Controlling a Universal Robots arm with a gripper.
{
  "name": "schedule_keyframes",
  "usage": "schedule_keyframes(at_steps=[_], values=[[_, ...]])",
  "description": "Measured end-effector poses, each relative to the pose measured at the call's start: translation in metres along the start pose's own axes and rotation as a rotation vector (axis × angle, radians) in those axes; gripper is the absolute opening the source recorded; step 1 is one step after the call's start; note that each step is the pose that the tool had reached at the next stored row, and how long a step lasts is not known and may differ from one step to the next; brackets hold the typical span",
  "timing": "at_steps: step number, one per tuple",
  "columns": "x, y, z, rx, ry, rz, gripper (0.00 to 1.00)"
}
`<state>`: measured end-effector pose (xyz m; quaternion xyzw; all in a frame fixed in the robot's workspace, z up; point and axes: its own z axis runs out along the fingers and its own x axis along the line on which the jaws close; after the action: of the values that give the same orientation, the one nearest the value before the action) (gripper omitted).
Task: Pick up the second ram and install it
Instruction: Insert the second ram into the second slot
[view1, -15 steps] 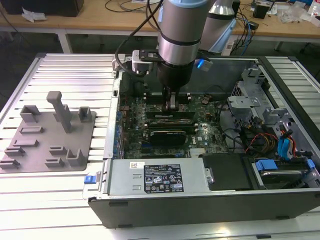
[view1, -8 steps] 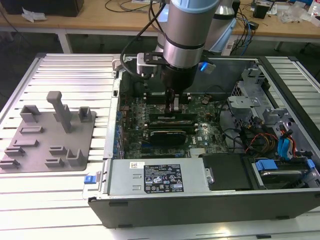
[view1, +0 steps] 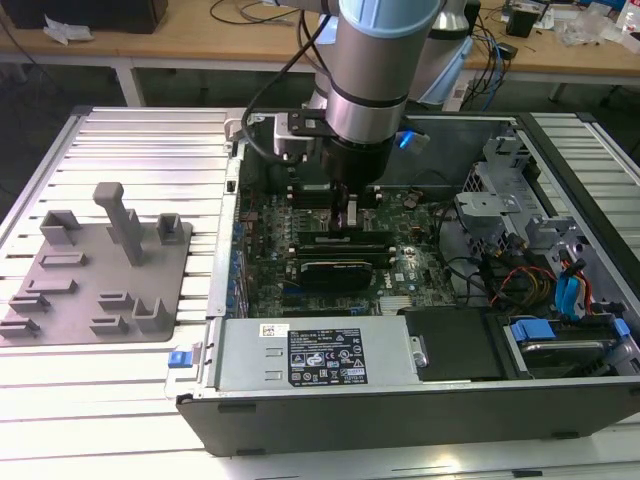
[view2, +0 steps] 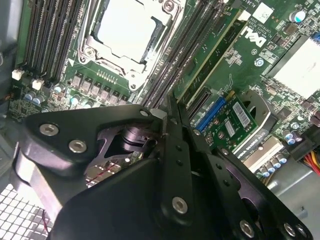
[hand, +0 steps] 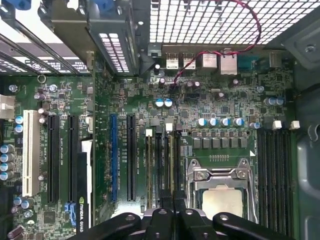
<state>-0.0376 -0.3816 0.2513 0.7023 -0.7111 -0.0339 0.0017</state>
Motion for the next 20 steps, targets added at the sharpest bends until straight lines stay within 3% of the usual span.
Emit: schedule_keyframes(at_steps=[5, 9, 20], values=[[0.0003, -0.0014, 0.0066, 0.0006, -0.0008, 0.01, 0.09], [0.0, 0.0, 0.0106, 0.0003, -0.01, 0.009, 0.09], [0.0001, 0.0011, 0.0137, -0.0001, -0.0106, 0.002, 0.09]])
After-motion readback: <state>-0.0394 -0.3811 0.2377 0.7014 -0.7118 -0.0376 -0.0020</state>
